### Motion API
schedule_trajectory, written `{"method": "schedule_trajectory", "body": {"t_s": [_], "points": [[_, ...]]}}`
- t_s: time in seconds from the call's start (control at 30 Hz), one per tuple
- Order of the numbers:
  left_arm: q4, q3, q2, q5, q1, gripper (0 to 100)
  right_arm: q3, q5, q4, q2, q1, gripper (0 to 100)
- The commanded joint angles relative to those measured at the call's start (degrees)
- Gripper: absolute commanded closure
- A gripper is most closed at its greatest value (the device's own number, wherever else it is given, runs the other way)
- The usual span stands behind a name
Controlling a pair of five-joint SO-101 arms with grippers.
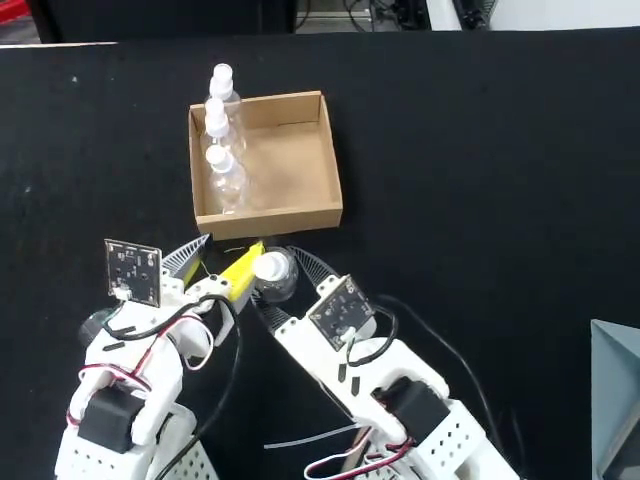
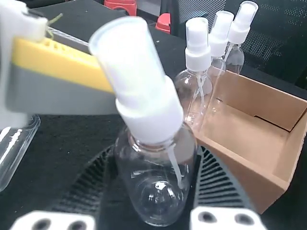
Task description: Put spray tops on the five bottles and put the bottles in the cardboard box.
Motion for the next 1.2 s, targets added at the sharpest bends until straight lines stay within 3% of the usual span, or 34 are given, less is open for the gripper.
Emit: {"method": "schedule_trajectory", "body": {"t_s": [0.0, 0.23, 0.47, 0.57, 1.17], "points": [[-0.97, -2.15, 0.0, -0.79, -0.92, 77, -0.4, -0.44, 0.09, -5.49, -0.97, 86.8], [-0.97, -3.12, 0.0, -0.53, -7.08, 77, -0.31, -0.44, 1.23, -5.49, -0.88, 86.8], [-1.05, -6.11, 0.0, -0.97, -15.52, 77, -0.57, -0.53, 2.29, -5.58, 4.66, 86.8], [-1.05, -6.2, 0.0, -0.97, -19.74, 77, -0.66, -3.69, 2.2, -5.58, 5.27, 86.8], [-1.41, 5.05, 0.0, -1.05, -35.56, 77, -0.48, -5.19, 2.29, -5.58, 5.54, 86.8]]}}
